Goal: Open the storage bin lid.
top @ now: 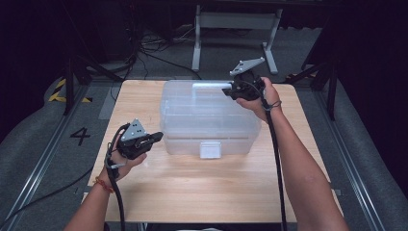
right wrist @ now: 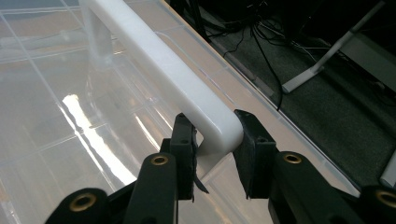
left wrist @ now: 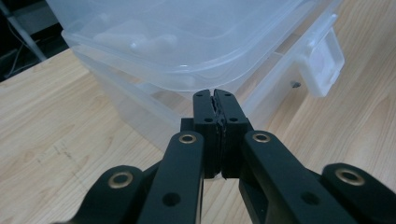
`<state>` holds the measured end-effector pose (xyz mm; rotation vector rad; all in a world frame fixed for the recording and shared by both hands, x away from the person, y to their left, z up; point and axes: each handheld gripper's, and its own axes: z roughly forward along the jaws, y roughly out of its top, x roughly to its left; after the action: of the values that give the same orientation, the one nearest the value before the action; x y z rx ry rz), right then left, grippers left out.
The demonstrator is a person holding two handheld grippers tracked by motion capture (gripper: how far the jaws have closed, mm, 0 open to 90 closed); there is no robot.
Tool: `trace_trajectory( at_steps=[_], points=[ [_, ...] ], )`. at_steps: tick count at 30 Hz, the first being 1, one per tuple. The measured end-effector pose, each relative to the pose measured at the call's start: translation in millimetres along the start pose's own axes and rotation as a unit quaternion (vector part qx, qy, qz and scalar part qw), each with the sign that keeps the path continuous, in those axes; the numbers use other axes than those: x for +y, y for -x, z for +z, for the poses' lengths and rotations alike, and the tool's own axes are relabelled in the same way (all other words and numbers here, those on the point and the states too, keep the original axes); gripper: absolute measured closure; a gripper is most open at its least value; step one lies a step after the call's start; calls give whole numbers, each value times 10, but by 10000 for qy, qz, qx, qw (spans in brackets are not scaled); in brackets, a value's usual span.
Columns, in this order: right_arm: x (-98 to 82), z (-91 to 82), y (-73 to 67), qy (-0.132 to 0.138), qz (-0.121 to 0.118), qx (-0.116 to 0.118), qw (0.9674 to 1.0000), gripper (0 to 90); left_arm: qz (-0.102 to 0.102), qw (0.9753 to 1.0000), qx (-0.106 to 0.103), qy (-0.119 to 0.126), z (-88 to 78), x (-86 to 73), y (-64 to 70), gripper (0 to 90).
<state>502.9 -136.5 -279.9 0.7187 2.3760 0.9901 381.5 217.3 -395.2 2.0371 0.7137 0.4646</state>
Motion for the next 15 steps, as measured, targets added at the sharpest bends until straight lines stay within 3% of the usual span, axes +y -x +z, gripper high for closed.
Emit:
trace_trajectory(
  at_steps=[15],
  points=[
    [2,-1,6,18,31,-29,10000,708,-93,9997,89,184,68,-13,7,897]
  ],
)
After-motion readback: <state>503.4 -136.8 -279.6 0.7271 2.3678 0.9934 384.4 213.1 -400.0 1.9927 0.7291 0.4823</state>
